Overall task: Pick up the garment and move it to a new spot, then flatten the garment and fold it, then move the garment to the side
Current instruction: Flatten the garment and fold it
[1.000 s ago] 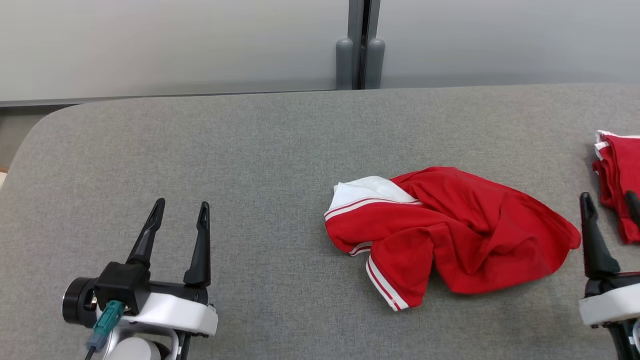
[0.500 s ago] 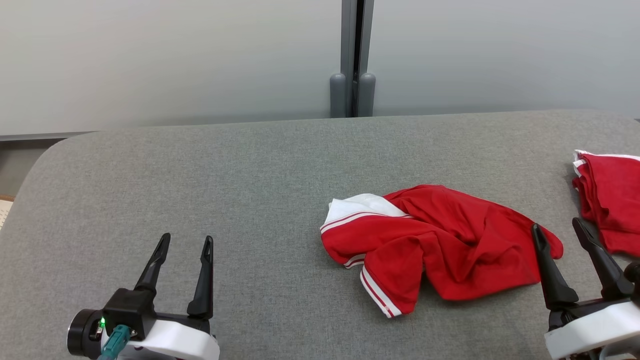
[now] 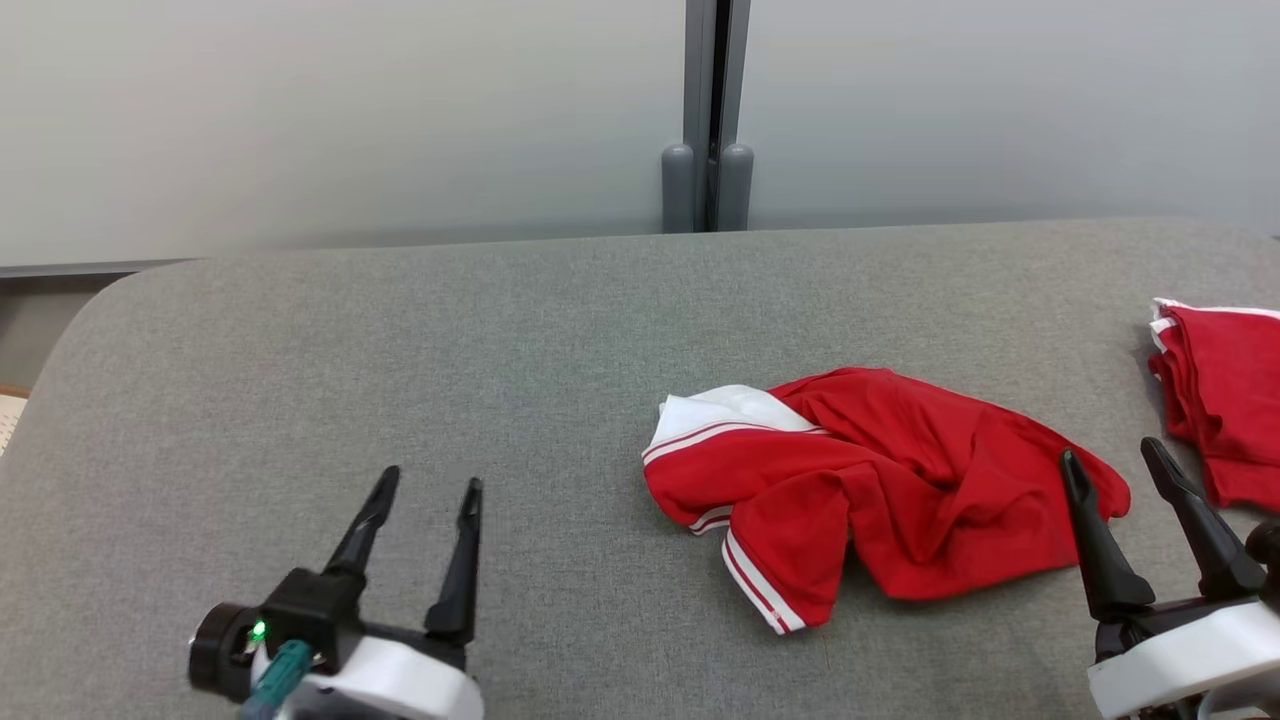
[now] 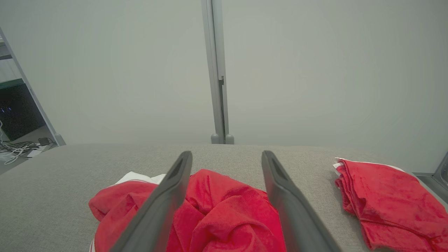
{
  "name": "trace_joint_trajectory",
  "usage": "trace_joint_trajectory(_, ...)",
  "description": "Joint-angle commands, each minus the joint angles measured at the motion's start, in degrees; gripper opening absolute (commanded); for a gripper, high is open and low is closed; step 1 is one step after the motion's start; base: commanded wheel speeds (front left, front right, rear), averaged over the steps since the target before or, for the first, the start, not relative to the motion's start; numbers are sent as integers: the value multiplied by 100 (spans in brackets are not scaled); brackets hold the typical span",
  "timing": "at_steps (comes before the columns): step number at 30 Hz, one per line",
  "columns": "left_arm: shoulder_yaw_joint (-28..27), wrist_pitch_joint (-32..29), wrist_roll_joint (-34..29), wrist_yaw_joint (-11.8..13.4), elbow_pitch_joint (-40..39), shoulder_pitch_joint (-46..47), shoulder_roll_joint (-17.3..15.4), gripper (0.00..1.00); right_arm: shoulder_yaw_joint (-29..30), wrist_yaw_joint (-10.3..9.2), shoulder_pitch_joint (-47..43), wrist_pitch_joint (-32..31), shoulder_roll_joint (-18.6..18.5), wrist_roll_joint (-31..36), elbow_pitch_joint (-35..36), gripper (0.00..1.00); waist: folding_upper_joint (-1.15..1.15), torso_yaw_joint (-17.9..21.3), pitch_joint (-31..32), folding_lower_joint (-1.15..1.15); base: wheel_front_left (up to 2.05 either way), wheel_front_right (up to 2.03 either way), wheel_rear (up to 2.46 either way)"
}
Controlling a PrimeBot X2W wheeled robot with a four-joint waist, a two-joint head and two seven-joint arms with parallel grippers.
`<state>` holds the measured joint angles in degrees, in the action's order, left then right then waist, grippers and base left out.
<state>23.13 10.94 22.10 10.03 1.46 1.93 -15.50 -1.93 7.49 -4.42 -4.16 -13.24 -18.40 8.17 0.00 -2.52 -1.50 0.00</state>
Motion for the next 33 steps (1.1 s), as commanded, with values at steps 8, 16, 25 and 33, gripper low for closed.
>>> trace_joint_trajectory(8, 818, -463, 142, -784, 795, 1006, 621, 100, -190, 0, 328, 7, -79, -125, 74, 100, 0, 215, -578, 0, 0, 0, 0)
trace_joint_trajectory(16, 1163, -523, 394, -1209, 2517, 1878, 1117, 100, -411, 0, 659, 193, -106, -287, -137, 100, 0, 653, -1134, 0, 0, 0, 0)
trace_joint_trajectory(25, 1006, 19, 699, -1255, 3301, 2332, 1204, 0, -350, 0, 741, 406, -101, -383, -355, 100, 0, 694, -1268, 0, 0, 0, 0)
trace_joint_trajectory(33, 722, 296, 513, -878, 2368, 2095, 749, 0, -84, 0, 664, 472, -69, -362, -428, 100, 0, 395, -1208, 0, 0, 0, 0)
